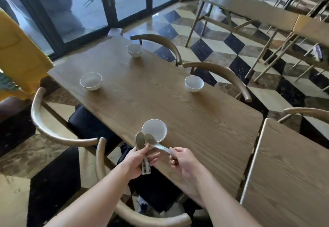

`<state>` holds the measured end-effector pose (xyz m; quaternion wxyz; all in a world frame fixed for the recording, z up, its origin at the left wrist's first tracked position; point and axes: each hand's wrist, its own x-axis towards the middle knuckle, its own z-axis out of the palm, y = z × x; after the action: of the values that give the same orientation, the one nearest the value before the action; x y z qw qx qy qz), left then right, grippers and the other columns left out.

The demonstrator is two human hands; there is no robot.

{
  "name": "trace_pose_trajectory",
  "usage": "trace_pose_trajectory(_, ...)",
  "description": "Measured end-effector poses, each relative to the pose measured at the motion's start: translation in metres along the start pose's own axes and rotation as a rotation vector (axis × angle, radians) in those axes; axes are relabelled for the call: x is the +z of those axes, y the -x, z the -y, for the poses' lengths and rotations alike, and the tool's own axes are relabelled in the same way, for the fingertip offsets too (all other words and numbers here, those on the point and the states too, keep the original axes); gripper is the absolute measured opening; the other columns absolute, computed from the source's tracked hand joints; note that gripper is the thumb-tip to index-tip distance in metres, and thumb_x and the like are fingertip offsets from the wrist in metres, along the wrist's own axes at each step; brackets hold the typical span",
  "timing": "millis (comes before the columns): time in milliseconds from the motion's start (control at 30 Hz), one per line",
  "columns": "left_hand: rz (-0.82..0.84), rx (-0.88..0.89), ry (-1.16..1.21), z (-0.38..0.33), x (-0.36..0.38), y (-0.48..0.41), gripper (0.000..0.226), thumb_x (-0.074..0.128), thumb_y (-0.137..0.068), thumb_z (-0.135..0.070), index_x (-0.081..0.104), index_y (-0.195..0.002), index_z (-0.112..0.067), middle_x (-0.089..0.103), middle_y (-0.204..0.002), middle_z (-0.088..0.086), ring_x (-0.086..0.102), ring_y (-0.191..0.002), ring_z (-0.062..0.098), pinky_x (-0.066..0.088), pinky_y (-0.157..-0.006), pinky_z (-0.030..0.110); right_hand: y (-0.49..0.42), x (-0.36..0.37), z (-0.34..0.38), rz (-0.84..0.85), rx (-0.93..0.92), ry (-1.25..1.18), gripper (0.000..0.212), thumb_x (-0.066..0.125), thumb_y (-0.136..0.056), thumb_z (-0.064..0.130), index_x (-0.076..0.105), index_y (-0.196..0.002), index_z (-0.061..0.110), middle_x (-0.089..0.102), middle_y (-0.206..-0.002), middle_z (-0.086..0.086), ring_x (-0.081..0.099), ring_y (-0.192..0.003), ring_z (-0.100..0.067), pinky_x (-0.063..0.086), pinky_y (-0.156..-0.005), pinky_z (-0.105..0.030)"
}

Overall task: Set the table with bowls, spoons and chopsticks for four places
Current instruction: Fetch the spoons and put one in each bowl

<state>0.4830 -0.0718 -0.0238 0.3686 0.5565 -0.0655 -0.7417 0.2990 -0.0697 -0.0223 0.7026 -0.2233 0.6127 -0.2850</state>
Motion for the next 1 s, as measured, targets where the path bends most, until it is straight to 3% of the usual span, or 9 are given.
trace_pose_trajectory(100,-0.059,-0.03,-0.039,-0.018,-0.005,-0.019,0.014,0.057,-0.099,-0.021,0.058,-0.1,-0.007,0.075,-0.087,0.012,0.068,-0.054,0.021,0.056,-0.049,0.031,-0.03,-0.002,0.017,-0.067,0.0,-0.033,0.026,0.056,-0.1,0.019,0.052,-0.075,0.013,0.048,-0.056,0.001,0.037,-0.039,-0.007,0.032,-0.038,-0.017)
trace_pose_trajectory(167,-0.114,-0.054,-0.058,-0.027,-0.012,-0.03,0.014,0.059,-0.099,-0.024,0.058,-0.094,-0.011,0.066,-0.066,0.005,0.055,-0.043,0.014,0.047,-0.044,0.026,-0.044,0.001,0.024,-0.102,0.025,-0.038,0.025,0.057,-0.099,0.02,0.052,-0.076,0.014,0.048,-0.056,0.001,0.037,-0.039,-0.007,0.032,-0.038,-0.017)
trace_pose_trajectory(300,-0.138,-0.108,-0.053,-0.045,-0.023,-0.044,0.015,0.06,-0.098,-0.027,0.057,-0.094,-0.014,0.051,-0.06,0.001,0.045,-0.039,0.011,0.042,-0.044,0.023,-0.065,0.008,0.025,-0.133,0.072,-0.034,0.022,0.058,-0.098,0.016,0.055,-0.077,0.012,0.048,-0.056,0.001,0.038,-0.039,-0.008,0.031,-0.037,-0.017)
trace_pose_trajectory(500,-0.131,-0.207,0.008,-0.063,-0.03,-0.051,0.007,0.059,-0.088,-0.014,0.056,-0.092,-0.009,0.053,-0.067,0.005,0.047,-0.044,0.018,0.044,-0.045,0.028,-0.072,0.012,0.028,-0.126,0.112,-0.034,0.02,0.06,-0.096,0.007,0.058,-0.075,0.006,0.049,-0.058,-0.003,0.041,-0.041,-0.008,0.031,-0.037,-0.018)
trace_pose_trajectory(667,-0.092,-0.176,0.076,-0.072,-0.026,-0.052,0.025,0.045,-0.079,-0.002,0.055,-0.102,-0.004,0.06,-0.073,0.01,0.051,-0.053,0.023,0.047,-0.059,0.034,-0.071,0.012,0.025,-0.152,0.136,-0.034,0.014,0.063,-0.094,0.009,0.061,-0.081,0.006,0.053,-0.059,-0.004,0.044,-0.042,-0.009,0.034,-0.038,-0.019)
trace_pose_trajectory(767,-0.065,-0.16,0.074,-0.075,-0.024,-0.05,0.023,0.047,-0.085,0.004,0.057,-0.105,-0.003,0.073,-0.089,0.015,0.063,-0.066,0.029,0.051,-0.072,0.042,-0.067,0.013,0.024,-0.184,0.156,-0.019,0.011,0.066,-0.093,0.013,0.061,-0.084,0.008,0.056,-0.063,-0.003,0.048,-0.046,-0.01,0.037,-0.041,-0.02)
trace_pose_trajectory(867,-0.004,-0.166,0.053,-0.079,-0.031,-0.05,0.027,0.046,-0.093,0.006,0.054,-0.118,-0.001,0.074,-0.11,0.018,0.072,-0.086,0.032,0.053,-0.081,0.043,-0.054,0.02,0.028,-0.223,0.184,0.028,0.019,0.072,-0.088,0.022,0.058,-0.09,0.01,0.059,-0.072,-0.005,0.051,-0.052,-0.013,0.04,-0.046,-0.023)
trace_pose_trajectory(933,0.043,-0.178,0.003,-0.082,-0.037,-0.048,0.034,0.042,-0.097,0.004,0.049,-0.13,0.005,0.072,-0.117,0.02,0.075,-0.088,0.031,0.054,-0.079,0.042,-0.045,0.023,0.031,-0.343,0.231,0.143,0.032,0.075,-0.085,0.029,0.053,-0.099,0.012,0.058,-0.081,-0.004,0.052,-0.059,-0.017,0.042,-0.05,-0.026)
trace_pose_trajectory(1000,0.077,-0.169,-0.037,-0.087,-0.047,-0.05,0.037,0.039,-0.1,0.002,0.043,-0.136,0.009,0.071,-0.119,0.021,0.075,-0.093,0.031,0.057,-0.076,0.042,-0.039,0.027,0.031,-0.643,0.215,0.326,0.035,0.072,-0.083,0.032,0.054,-0.103,0.01,0.062,-0.089,-0.006,0.06,-0.073,-0.024,0.051,-0.061,-0.029)
